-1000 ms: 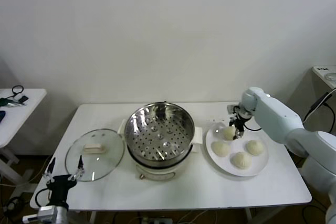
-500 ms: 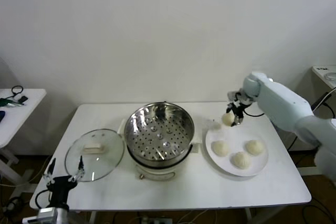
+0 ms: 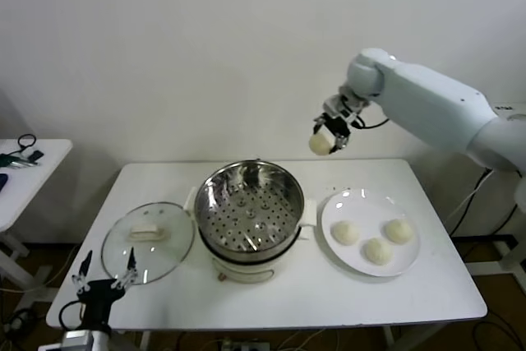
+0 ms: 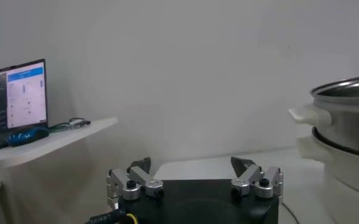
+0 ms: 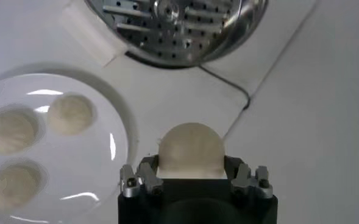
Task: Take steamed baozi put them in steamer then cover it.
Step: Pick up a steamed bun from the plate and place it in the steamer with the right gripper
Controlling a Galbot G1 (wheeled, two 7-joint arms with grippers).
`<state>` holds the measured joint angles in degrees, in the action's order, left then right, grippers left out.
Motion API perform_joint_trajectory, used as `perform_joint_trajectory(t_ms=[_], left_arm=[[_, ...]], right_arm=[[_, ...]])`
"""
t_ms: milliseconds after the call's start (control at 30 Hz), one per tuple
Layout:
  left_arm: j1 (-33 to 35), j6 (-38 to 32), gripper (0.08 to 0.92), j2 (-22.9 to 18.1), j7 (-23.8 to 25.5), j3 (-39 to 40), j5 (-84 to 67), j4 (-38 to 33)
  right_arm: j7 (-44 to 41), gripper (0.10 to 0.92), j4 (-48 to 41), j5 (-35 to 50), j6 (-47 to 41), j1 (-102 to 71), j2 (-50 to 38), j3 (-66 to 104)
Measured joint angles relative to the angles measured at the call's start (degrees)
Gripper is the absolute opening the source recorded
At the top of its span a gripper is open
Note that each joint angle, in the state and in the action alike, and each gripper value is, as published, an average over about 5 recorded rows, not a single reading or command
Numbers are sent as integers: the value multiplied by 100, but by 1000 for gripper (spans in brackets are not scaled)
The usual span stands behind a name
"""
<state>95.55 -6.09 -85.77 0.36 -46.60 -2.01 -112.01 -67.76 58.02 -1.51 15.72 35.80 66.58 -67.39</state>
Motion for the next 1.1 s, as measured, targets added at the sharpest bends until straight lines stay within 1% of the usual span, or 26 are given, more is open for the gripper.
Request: perform_joint_trajectory(t_ms=[200,533,833,1100], left_arm=[[93,-48,823,1,2,27,18,-32],[251,-143,823,42,1,20,12,9],[320,-178,823,95,-3,-15,-28,49],[364,-217,823,153,-15,-40,-68,83]], right_arm=[[70,699,420,-544,518,71,419,-131],[199,700,746,-1678,1217,-340,1008,-113],[293,703,705,-2549,1593,-848,1359,28],[371,705,483,-3057,1745,-1218,1577,151]])
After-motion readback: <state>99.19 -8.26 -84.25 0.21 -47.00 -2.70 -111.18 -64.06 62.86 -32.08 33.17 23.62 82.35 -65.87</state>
